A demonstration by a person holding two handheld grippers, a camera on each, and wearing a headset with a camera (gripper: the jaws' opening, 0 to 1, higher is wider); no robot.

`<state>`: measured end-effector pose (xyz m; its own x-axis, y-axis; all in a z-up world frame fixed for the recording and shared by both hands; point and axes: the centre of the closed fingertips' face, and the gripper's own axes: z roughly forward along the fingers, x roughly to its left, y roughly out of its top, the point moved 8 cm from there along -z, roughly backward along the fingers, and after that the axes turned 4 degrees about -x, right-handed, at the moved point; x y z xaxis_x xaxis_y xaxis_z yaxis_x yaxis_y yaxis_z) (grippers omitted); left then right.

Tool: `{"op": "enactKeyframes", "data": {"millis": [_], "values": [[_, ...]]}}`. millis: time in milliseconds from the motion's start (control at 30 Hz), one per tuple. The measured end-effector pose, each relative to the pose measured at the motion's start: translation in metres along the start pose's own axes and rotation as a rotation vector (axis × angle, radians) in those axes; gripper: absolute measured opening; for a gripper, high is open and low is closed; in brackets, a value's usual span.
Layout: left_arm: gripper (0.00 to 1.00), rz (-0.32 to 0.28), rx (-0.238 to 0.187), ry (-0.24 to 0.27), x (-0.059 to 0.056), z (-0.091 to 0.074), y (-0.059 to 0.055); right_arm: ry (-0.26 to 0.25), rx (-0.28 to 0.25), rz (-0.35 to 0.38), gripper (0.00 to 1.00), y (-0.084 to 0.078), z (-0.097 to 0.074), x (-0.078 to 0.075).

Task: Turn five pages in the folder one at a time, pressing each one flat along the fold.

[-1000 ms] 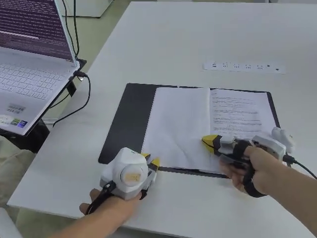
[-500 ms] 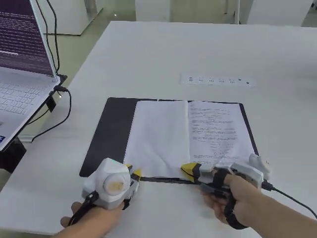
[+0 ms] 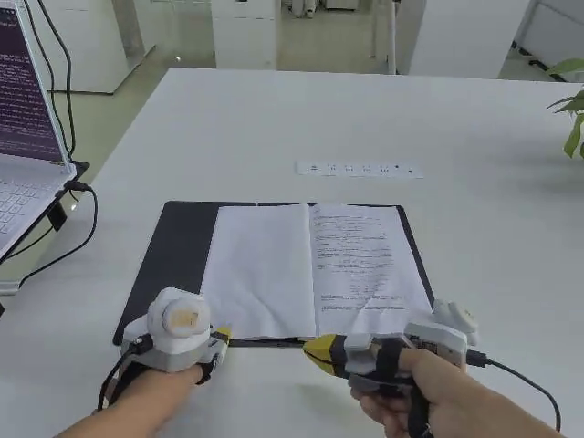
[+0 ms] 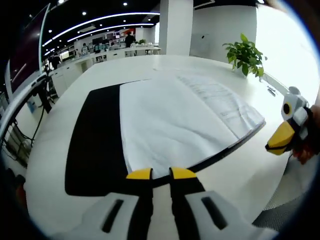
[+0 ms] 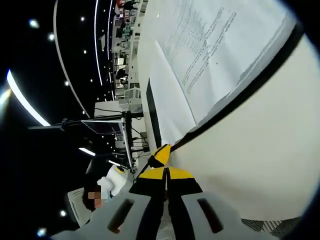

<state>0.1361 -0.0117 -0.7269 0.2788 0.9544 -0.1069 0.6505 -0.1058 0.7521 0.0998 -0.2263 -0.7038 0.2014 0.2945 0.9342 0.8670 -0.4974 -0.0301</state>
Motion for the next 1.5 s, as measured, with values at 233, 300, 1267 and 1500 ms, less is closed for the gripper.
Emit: {"op": "enactKeyframes", "data": {"millis": [233,300,1267,1500], "values": [[0.11,-0.121,-0.109,-0.077,-0.017,-0.045,0.029,-0.025,-0.140,-0.227,0.00,-0.005,-0.051,0.036],[0.13,-0.117,-0.133,-0.074,-0.020,-0.060,0.037,-0.043,-0.206,-0.311,0.00,-0.002,-0.067,0.045],[0.99,0.073,-0.339,0.102,-0.021,-0.168,0.044,-0.396,-0.516,-1.107,1.00,0.028,-0.171,0.056],[0.99,0.085,-0.330,0.096,-0.029,-0.160,0.047,-0.402,-0.509,-1.111,0.99,0.029,-0.174,0.053]]}}
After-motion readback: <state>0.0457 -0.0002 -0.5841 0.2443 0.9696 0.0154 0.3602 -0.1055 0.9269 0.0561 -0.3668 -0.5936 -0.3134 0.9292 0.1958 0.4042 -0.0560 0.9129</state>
